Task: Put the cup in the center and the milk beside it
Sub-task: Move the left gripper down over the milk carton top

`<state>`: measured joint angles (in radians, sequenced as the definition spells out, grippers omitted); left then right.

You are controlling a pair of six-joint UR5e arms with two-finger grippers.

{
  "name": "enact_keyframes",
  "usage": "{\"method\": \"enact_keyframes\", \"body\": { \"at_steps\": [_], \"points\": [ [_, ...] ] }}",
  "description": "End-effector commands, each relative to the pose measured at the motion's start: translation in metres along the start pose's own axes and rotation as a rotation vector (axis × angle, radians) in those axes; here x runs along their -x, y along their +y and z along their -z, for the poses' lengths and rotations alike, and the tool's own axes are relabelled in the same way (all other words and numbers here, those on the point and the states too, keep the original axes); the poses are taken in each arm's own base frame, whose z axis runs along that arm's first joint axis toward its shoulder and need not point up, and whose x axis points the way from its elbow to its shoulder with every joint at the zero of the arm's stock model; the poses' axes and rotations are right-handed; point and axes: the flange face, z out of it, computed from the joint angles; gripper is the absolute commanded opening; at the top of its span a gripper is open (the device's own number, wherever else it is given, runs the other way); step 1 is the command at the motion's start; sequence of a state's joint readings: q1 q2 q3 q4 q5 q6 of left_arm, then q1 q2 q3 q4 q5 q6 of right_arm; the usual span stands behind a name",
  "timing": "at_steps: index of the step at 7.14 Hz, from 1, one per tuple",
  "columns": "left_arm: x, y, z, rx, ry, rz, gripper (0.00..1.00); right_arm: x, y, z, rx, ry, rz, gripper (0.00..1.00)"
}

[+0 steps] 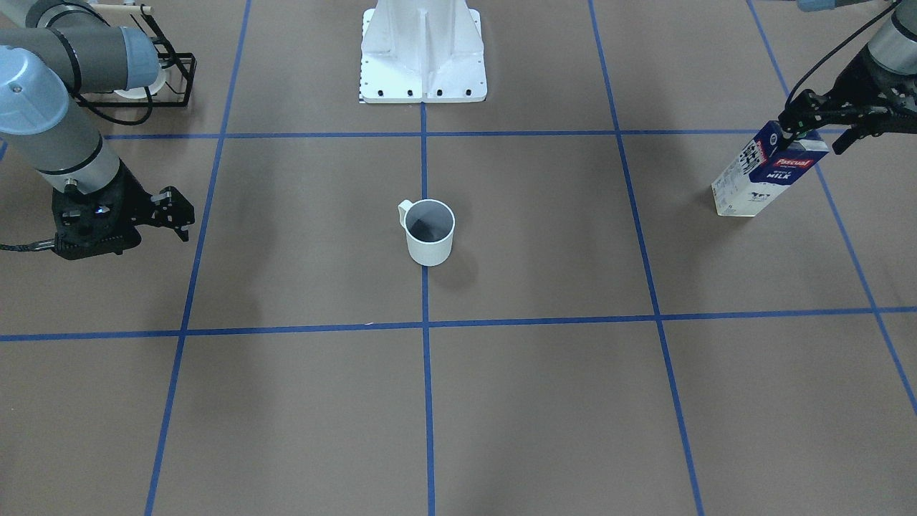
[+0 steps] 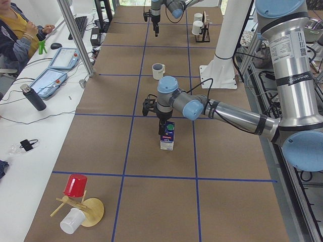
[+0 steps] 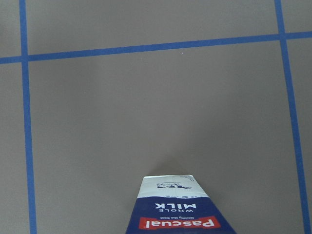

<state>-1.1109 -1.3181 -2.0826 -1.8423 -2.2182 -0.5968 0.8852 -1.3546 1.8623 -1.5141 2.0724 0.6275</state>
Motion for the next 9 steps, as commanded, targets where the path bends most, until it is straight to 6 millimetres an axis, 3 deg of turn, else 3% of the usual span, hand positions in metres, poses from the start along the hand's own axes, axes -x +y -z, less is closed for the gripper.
{"method": "enact_keyframes", "body": {
  "at_steps": [1, 5, 6, 7, 9],
  "points": [
    [-0.0001, -0.0007, -0.0016, 0.002, 0.0, 0.003, 0.98, -0.0007, -0.0002, -0.0013, 0.002, 0.002, -0.001, 1.0],
    [-0.0018, -0.0021, -0.0081, 0.014, 0.0, 0.001, 0.96, -0.0011, -0.0002, -0.002, 0.003, 0.002, -0.002, 1.0],
    [-0.0024, -0.0018, -0.0086, 0.016, 0.001, 0.0, 0.88, -0.0018, 0.0002, -0.0025, 0.004, 0.003, -0.003, 1.0],
    [-0.0029, -0.0016, -0.009, 0.018, 0.003, 0.001, 0.74, -0.0026, 0.0006, -0.0029, 0.005, 0.005, -0.003, 1.0],
    [-0.0035, -0.0009, -0.008, 0.018, 0.005, 0.0, 0.32, -0.0039, 0.0008, -0.0029, 0.005, 0.006, -0.005, 1.0]
  ]
}}
